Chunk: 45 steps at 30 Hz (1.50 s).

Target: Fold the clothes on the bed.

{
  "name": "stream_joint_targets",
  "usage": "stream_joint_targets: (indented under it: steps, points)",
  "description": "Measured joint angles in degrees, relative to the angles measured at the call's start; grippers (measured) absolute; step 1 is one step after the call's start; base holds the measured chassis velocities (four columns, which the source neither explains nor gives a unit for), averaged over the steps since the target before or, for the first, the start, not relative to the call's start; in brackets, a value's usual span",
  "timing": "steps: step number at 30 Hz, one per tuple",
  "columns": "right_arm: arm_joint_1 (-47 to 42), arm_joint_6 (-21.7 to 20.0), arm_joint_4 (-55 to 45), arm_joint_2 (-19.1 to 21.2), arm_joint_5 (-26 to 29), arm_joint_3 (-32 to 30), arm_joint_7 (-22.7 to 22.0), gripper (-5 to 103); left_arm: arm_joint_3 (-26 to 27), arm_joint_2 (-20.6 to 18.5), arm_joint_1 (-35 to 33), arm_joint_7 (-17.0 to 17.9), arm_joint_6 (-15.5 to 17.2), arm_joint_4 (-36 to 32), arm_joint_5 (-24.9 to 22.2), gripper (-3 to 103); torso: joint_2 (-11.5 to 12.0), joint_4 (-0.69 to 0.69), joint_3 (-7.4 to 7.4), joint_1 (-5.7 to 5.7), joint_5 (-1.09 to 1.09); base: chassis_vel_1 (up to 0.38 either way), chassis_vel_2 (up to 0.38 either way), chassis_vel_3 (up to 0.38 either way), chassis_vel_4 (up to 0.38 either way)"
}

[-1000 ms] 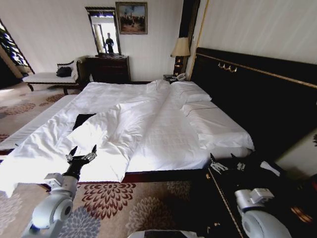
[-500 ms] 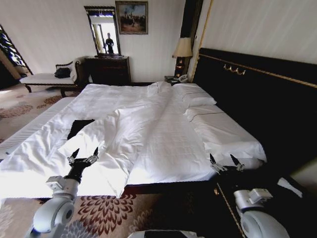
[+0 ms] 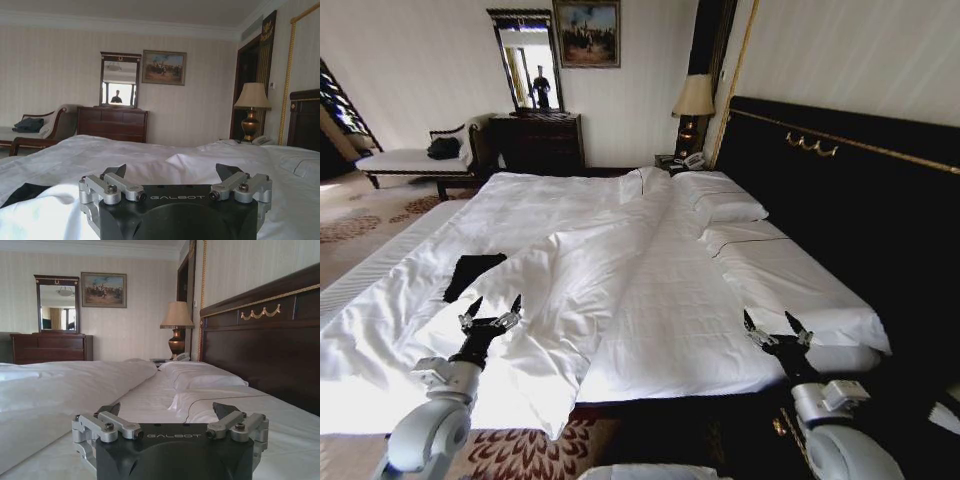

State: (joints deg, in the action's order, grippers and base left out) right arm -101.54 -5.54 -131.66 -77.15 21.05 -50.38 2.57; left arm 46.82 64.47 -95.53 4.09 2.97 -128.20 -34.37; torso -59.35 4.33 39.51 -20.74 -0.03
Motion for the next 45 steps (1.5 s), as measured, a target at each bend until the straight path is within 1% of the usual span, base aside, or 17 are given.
stream_joint_targets:
  steps: [14,23,35,38,42,45]
  points:
    - [-0.01,0.08,0.05,-0.12,-1.51,0.51,0.17,100,0.1,-0.35,-0.09,-0.22,-0.34,-0.32,-0.36,100,-0.03,0.0,-0.02,0.05,-0.01,-0.002,0.003,0.004,-0.004]
    - [0.05,0.32,0.26,-0.25,-2.35,0.91,0.57,100,0.15,-0.34,0.02,-0.23,-0.34,-0.32,-0.2,100,-0.02,0.0,-0.01,0.03,0.01,0.031,0.088,-0.038,-0.086]
    - [-0.29,0.67,0.49,-0.31,-2.63,0.98,0.58,100,0.29,0.4,-0.52,-0.54,-0.66,-0.21,0.18,100,-0.02,-0.01,-0.01,0.03,0.01,0.18,0.257,-0.176,-0.251]
    - [-0.43,0.73,0.48,-0.28,-2.64,0.75,0.54,100,0.21,0.49,-0.53,-0.59,-0.78,-0.13,0.28,100,-0.02,0.0,-0.01,0.03,-0.03,0.207,0.312,-0.216,-0.297]
    - [-0.46,0.73,0.43,-0.23,-2.55,0.55,0.45,100,0.29,0.46,-0.48,-0.65,-0.92,0.13,0.27,100,-0.02,0.0,-0.01,0.03,0.01,0.196,0.307,-0.201,-0.306]
    - [-0.46,0.74,0.41,-0.33,-2.59,0.61,0.34,100,0.42,0.41,-0.55,-0.74,-1.04,0.18,0.21,100,-0.02,0.0,-0.01,0.03,0.0,0.17,0.269,-0.155,-0.281]
